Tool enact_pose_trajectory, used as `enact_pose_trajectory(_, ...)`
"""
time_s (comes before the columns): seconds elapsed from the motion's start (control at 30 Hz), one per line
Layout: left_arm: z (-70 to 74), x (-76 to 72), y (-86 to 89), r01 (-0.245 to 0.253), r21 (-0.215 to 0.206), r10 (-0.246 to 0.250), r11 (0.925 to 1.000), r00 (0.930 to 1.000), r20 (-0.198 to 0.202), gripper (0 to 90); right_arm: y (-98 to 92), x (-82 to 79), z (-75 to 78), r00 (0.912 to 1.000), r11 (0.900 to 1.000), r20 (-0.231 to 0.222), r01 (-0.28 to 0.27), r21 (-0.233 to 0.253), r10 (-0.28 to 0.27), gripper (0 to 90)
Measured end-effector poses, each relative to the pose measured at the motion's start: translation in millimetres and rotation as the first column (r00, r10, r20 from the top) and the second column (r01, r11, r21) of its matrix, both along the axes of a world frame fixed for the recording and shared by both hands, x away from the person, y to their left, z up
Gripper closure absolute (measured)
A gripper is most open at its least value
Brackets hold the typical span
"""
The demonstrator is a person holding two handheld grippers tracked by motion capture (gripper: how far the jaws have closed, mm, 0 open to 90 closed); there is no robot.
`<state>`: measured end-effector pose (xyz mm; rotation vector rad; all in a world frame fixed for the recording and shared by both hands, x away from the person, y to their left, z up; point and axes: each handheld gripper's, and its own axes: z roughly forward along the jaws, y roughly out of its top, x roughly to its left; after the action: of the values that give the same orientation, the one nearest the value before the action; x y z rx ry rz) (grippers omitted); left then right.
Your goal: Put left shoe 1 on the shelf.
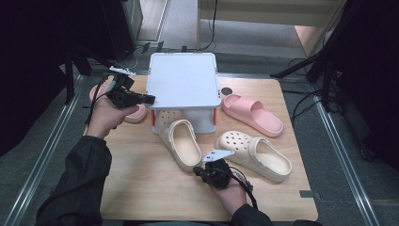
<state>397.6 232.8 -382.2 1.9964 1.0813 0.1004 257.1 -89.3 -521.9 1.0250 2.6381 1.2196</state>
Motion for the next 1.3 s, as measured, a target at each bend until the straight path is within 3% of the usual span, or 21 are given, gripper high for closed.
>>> enact_pose_trajectory(0.2, -0.2, 0.1, 0.0, -0.006, -0.007, 0.006, 1.0, 1.0, -0.007, 89.2, 15.4, 0.9, 0.9, 0.9995, 1.0, 0.001, -0.031, 0.004, 0.031, 90.0)
enact_pose_trajectory(0.3, 0.1, 0.1, 0.0, -0.009, -0.006, 0.009, 0.9999, 0.9999, -0.011, 89.2, 25.5, 1.3, 1.7, 0.9981, 0.999, 0.031, -0.053, -0.005, 0.053, 90.0)
enact_pose_trajectory(0.5, 0.7, -0.5, -2.5, -0.002, 0.003, 0.002, 1.0, 1.0, -0.009, 89.2, 39.9, 7.5, 9.0, 0.9978, 0.998, 0.037, -0.056, 0.014, 0.055, 90.0)
enact_pose_trajectory(0.7, 0.3, -0.2, -2.1, -0.001, -0.004, 0.001, 1.0, 0.9999, -0.012, 89.3, 52.0, 19.1, 13.3, 0.9973, 0.998, 0.052, -0.054, 0.032, 0.052, 90.0)
enact_pose_trajectory(1.3, -0.2, 0.2, -1.0, 0.002, -0.012, -0.002, 0.9999, 0.9999, -0.014, 89.1, 86.3, 60.1, 14.0, 0.9987, 0.999, 0.034, -0.036, -0.014, 0.037, 90.0)
